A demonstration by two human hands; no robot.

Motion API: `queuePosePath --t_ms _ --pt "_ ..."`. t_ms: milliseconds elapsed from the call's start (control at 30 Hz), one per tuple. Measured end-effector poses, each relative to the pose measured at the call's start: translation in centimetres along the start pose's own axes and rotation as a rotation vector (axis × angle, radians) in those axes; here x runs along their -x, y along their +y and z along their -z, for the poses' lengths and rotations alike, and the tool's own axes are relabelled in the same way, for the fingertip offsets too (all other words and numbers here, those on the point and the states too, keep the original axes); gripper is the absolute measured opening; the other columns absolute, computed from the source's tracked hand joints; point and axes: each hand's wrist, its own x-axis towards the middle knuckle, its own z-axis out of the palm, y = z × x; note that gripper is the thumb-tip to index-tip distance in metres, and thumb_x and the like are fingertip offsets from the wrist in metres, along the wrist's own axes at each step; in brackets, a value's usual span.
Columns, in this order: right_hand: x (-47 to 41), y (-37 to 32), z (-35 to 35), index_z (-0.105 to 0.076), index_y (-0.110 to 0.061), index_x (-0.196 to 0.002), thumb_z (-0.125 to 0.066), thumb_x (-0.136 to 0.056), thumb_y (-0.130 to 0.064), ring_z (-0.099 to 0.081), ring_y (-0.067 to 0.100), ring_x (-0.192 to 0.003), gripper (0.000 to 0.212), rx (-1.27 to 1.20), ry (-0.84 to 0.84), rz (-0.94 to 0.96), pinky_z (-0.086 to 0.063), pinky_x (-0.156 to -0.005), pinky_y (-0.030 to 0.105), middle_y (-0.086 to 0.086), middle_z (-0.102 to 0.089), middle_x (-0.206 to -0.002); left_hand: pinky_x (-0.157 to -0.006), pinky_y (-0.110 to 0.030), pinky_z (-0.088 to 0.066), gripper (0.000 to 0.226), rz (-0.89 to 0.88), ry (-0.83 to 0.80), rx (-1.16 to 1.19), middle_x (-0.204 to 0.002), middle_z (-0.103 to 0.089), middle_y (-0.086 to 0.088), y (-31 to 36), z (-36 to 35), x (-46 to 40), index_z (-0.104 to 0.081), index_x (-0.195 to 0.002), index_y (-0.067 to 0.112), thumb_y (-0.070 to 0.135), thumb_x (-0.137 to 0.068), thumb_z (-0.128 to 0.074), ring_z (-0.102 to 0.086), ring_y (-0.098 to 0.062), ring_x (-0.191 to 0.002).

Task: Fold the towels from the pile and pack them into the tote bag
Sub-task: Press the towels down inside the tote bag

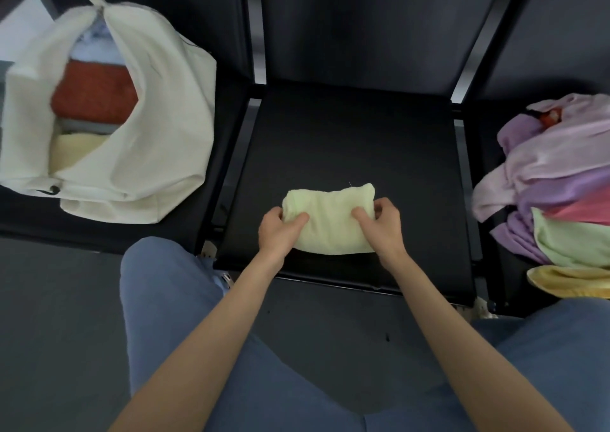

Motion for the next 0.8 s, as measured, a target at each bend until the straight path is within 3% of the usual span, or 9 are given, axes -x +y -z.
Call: queuePosePath --t_ms 67,267,433,500,567,667,800 --pt "0.9 -1.8 0.0 -0.054 -0.011 -0.1 -0.063 -0.085 -0.018 -0.055 0.007 -0.079 0.019 -0.073 -0.013 0.021 -0.042 -0.059 0.019 -0.005 -0.057 -0.089 -0.069 -0.028 -0.052 0.023 0.083 -0.052 0.194 -0.1 -0.067 -0.006 0.6 1.3 0.1 -0.061 -0.101 0.008 0.022 -0.084 -0.066 -0.064 -0.02 -0.095" --pt "3.0 -9.6 -2.7 -0.057 -0.011 -0.102 -0.068 -0.083 -0.018 -0.062 0.011 -0.088 0.023 -0.163 -0.12 0.153 -0.048 -0.065 0.022 0.0 -0.063 -0.099 -0.083 -0.048 -0.055 0.038 0.304 -0.193 0.749 -0.119 -0.062 -0.013 4.1 9.2 0.4 -0.059 -0.117 0.014 0.009 -0.08 -0.067 -0.061 -0.032 -0.107" --pt "5.5 -16.9 -8.0 -0.058 -0.006 -0.101 -0.07 -0.081 -0.021 -0.062 0.009 -0.082 0.028 -0.165 -0.247 0.3 -0.049 -0.063 0.021 0.001 -0.064 -0.097 -0.093 -0.07 -0.04 0.066 0.447 -0.37 0.917 -0.134 -0.045 -0.022 4.9 16.5 1.4 -0.044 -0.134 0.014 0.016 -0.072 -0.063 -0.048 -0.056 -0.115" --pt "6.5 -19.6 -10.0 -0.058 -0.003 -0.1 -0.072 -0.079 -0.02 -0.062 0.011 -0.081 0.03 -0.164 -0.304 0.321 -0.05 -0.065 0.025 0.006 -0.066 -0.096 -0.098 -0.066 -0.039 0.063 0.477 -0.417 1.021 -0.136 -0.046 -0.028 4.9 19.1 2.0 -0.044 -0.135 0.01 0.018 -0.074 -0.058 -0.046 -0.061 -0.116" --pt "7.0 -21.7 -11.7 -0.059 -0.004 -0.095 -0.072 -0.078 -0.019 -0.062 0.014 -0.08 0.026 -0.171 -0.352 0.329 -0.05 -0.068 0.029 0.008 -0.066 -0.094 -0.097 -0.055 -0.047 0.049 0.404 -0.364 1.068 -0.126 -0.059 -0.023 5.2 21.7 2.0 -0.05 -0.129 0.008 0.019 -0.081 -0.051 -0.059 -0.049 -0.11" --pt "6.8 -23.6 -13.9 -0.058 -0.008 -0.091 -0.072 -0.079 -0.016 -0.063 0.01 -0.075 0.02 -0.216 -0.383 0.329 -0.051 -0.068 0.029 0.001 -0.065 -0.084 -0.074 -0.041 -0.058 0.026 0.188 -0.235 1.073 -0.097 -0.071 -0.013 5.9 26.0 1.0 -0.059 -0.108 0.01 0.014 -0.086 -0.046 -0.07 -0.033 -0.083" --pt "5.4 -23.8 -17.8 -0.055 -0.004 -0.111 -0.073 -0.081 -0.017 -0.067 0.01 -0.082 0.037 -0.231 -0.426 0.259 -0.055 -0.067 0.027 0.001 -0.069 -0.096 -0.069 -0.034 -0.057 0.031 -0.006 -0.056 0.922 -0.106 -0.068 -0.009 6.8 31.4 -1.6 -0.062 -0.113 0.009 0.005 -0.083 -0.055 -0.067 -0.026 -0.091"
